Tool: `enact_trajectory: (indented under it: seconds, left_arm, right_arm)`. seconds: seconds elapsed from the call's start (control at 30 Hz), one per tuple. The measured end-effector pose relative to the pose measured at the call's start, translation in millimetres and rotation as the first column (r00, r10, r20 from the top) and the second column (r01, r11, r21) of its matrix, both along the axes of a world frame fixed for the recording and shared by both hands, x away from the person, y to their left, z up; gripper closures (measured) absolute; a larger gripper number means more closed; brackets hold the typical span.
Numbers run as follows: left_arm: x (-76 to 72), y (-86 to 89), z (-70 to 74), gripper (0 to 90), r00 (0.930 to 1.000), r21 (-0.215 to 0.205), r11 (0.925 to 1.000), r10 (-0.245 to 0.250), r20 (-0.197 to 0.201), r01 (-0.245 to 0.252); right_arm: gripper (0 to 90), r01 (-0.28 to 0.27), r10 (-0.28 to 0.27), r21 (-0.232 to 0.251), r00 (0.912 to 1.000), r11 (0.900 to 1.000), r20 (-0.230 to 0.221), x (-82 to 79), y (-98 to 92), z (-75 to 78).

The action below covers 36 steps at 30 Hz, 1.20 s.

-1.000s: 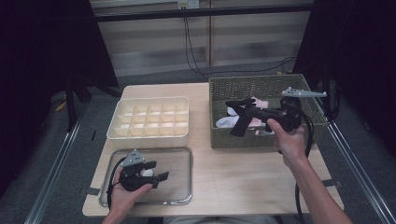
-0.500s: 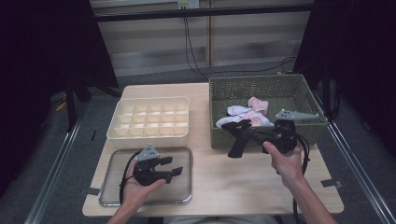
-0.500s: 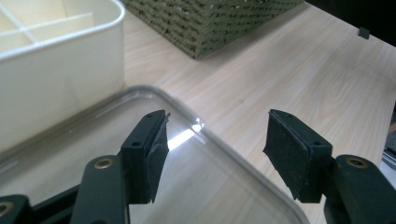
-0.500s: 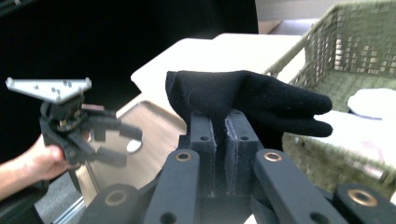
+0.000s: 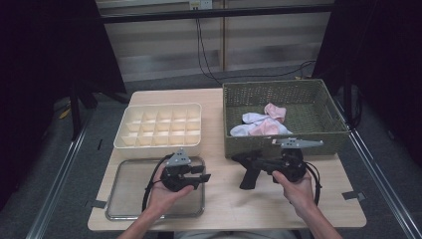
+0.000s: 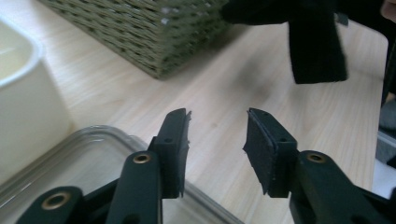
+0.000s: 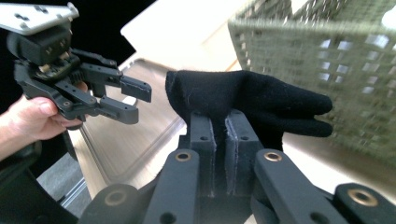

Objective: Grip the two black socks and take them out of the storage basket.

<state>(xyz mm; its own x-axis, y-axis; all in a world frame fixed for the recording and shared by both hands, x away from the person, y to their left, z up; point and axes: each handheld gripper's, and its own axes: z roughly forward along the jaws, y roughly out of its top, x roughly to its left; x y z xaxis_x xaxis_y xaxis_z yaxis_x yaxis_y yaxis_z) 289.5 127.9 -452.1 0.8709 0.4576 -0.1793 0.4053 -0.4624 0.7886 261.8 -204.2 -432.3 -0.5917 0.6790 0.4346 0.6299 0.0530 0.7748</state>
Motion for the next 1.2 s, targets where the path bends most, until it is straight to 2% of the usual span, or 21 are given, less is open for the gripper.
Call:
enact_trajectory:
  seconds: [0.1, 0.17, 0.33, 0.5, 0.57, 0.7, 0.77, 0.9, 1.03, 1.1, 1.2]
  left_arm:
    - [-4.5, -4.2, -5.3, 64.8, 0.9997, -0.016, 0.9996, -0.023, -0.007, 0.023]
    - [-7.3, -6.2, -8.6, 65.0, 0.9993, -0.010, 0.9994, -0.034, -0.016, 0.034]
    - [-13.1, -12.3, -16.2, 65.3, 0.9984, 0.008, 0.9989, -0.047, -0.031, 0.047]
    - [-17.1, -18.8, -19.3, 65.2, 0.9964, 0.014, 0.9971, -0.074, -0.042, 0.075]
    - [-18.1, -20.2, -20.3, 65.2, 0.9960, 0.019, 0.9967, -0.078, -0.043, 0.079]
    - [-18.4, -20.0, -22.0, 64.5, 0.9962, 0.018, 0.9972, -0.071, -0.050, 0.072]
    - [-18.3, -20.9, -23.7, 64.7, 0.9961, 0.016, 0.9974, -0.069, -0.056, 0.070]
    - [-15.5, -23.9, -24.1, 69.2, 0.9953, 0.016, 0.9968, -0.077, -0.059, 0.078]
    - [-4.7, -30.8, -25.1, 72.9, 0.9972, 0.021, 0.9986, -0.048, -0.057, 0.049]
    - [4.2, -35.2, -25.2, 71.2, 0.9976, 0.031, 0.9986, -0.041, -0.056, 0.043]
    - [14.6, -41.7, -28.9, 67.2, 0.9969, 0.012, 0.9996, -0.026, -0.074, 0.027]
  right_arm:
    - [83.0, -0.019, 0.018, -0.022, 0.9996, 1.000, -0.021, -1.4, 6.6, -13.0]
    - [82.8, -0.035, 0.033, -0.045, 0.9987, 0.998, -0.040, -1.6, 11.3, -22.3]
    - [81.7, -0.042, 0.036, -0.069, 0.9957, 0.997, -0.085, 3.3, 20.3, -42.2]
    - [77.3, -0.049, 0.041, -0.079, 0.9945, 0.996, -0.097, 6.3, 24.2, -51.0]
    - [71.7, -0.055, 0.045, -0.093, 0.9933, 0.994, -0.107, 6.9, 26.1, -54.8]
    - [60.5, -0.057, 0.046, -0.107, 0.9934, 0.993, -0.106, 4.2, 27.7, -54.0]
    - [59.4, -0.061, 0.050, -0.110, 0.9936, 0.992, -0.101, 0.5, 26.5, -51.6]
    - [62.4, -0.081, 0.069, -0.131, 0.9929, 0.988, -0.097, -11.3, 26.0, -49.5]
    - [65.2, -0.098, 0.082, -0.166, 0.9912, 0.981, -0.104, -19.9, 25.7, -52.7]
    - [64.8, -0.084, 0.067, -0.176, 0.9924, 0.981, -0.104, -18.4, 23.1, -55.4]
    - [64.6, -0.054, 0.034, -0.183, 0.9936, 0.982, -0.108, -10.4, 19.5, -59.0]
